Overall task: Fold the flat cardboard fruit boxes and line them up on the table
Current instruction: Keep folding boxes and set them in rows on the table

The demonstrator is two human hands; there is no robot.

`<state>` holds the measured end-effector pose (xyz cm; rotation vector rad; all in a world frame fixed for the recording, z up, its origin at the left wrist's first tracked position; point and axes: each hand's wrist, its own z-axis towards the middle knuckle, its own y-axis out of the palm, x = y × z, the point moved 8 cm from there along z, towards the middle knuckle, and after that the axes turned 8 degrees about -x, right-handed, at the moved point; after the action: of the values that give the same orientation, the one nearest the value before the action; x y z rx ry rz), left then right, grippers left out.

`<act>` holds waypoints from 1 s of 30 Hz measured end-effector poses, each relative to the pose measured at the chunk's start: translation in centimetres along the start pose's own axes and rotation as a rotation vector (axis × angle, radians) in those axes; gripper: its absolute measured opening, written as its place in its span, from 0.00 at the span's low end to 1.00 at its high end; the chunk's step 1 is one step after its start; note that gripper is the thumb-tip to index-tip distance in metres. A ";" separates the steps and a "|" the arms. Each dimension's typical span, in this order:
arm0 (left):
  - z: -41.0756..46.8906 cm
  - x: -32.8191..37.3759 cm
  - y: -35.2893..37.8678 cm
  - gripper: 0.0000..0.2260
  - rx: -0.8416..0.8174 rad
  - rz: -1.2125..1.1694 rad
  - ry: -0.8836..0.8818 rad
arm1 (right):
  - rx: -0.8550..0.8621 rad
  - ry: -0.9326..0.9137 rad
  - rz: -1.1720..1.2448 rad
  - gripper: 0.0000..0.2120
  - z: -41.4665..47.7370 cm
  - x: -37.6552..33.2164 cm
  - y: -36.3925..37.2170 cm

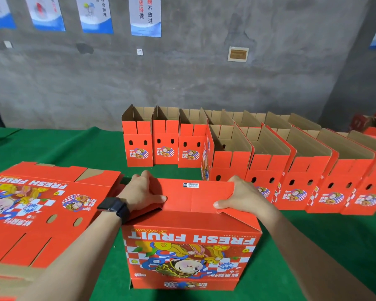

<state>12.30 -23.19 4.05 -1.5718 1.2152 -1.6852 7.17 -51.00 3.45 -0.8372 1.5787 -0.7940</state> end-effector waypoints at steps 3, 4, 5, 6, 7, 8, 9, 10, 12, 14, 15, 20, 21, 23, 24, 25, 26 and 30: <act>0.1 -0.3 -0.3 0.23 -0.015 -0.117 0.034 | -0.048 -0.031 0.230 0.33 -0.2 0.6 0.1; 0.0 -0.4 -0.4 0.22 -0.017 -0.167 0.037 | -0.058 -0.034 0.301 0.35 -0.4 0.7 0.1; -0.1 -0.5 -0.5 0.22 -0.017 -0.208 0.037 | -0.059 -0.035 0.342 0.36 -0.5 0.8 0.2; -0.1 -0.6 -0.5 0.23 -0.015 -0.236 0.037 | -0.058 -0.034 0.360 0.36 -0.5 1.0 0.2; 0.0 -0.8 -0.4 0.23 -0.013 -0.250 0.037 | -0.058 -0.032 0.365 0.37 -0.4 1.1 0.3; 0.1 -0.9 -0.3 0.24 -0.011 -0.257 0.037 | -0.061 -0.028 0.360 0.37 -0.4 1.2 0.4; 0.1 -1.0 -0.2 0.25 -0.011 -0.265 0.036 | -0.066 -0.024 0.361 0.37 -0.3 1.1 0.5; 0.0 -1.1 -0.2 0.28 -0.006 -0.279 0.037 | -0.070 -0.021 0.370 0.37 -0.3 1.1 0.6; 0.1 -1.7 -0.2 0.35 0.005 -0.342 0.021 | -0.061 -0.009 0.435 0.41 -0.4 1.4 0.6; -0.1 -3.0 -0.1 0.39 0.000 -0.546 -0.046 | -0.034 0.039 0.560 0.47 -0.9 2.3 0.5; -0.3 -3.6 0.3 0.36 -0.024 -0.689 -0.072 | -0.024 0.074 0.660 0.48 -1.1 2.9 0.6; -1.2 -5.7 2.1 0.36 -0.150 -0.871 -0.171 | -0.164 0.222 1.064 0.28 -2.5 5.2 3.3; -1.1 -5.8 2.0 0.36 -0.121 -0.833 -0.169 | -0.188 0.228 1.068 0.27 -2.7 5.6 4.1; -1.0 -5.7 1.4 0.34 -0.062 -0.740 -0.149 | -0.206 0.224 1.029 0.34 -2.7 6.3 5.2; -1.1 -5.6 1.2 0.32 -0.037 -0.707 -0.141 | -0.215 0.218 1.015 0.37 -2.9 6.1 5.4; -1.3 -5.4 0.8 0.27 -0.013 -0.683 -0.142 | -0.211 0.207 1.009 0.39 -3.0 5.8 5.3; -1.4 -5.1 0.4 0.23 0.017 -0.671 -0.140 | -0.199 0.191 1.012 0.39 -3.2 5.3 5.0; -2.3 -4.3 -1.7 0.24 0.078 -0.598 -0.126 | -0.118 0.130 1.009 0.32 -3.3 4.1 3.0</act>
<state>11.23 -18.19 3.64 -2.0910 0.6354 -1.9106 3.11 -52.70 -0.71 0.0069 1.8842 -0.0187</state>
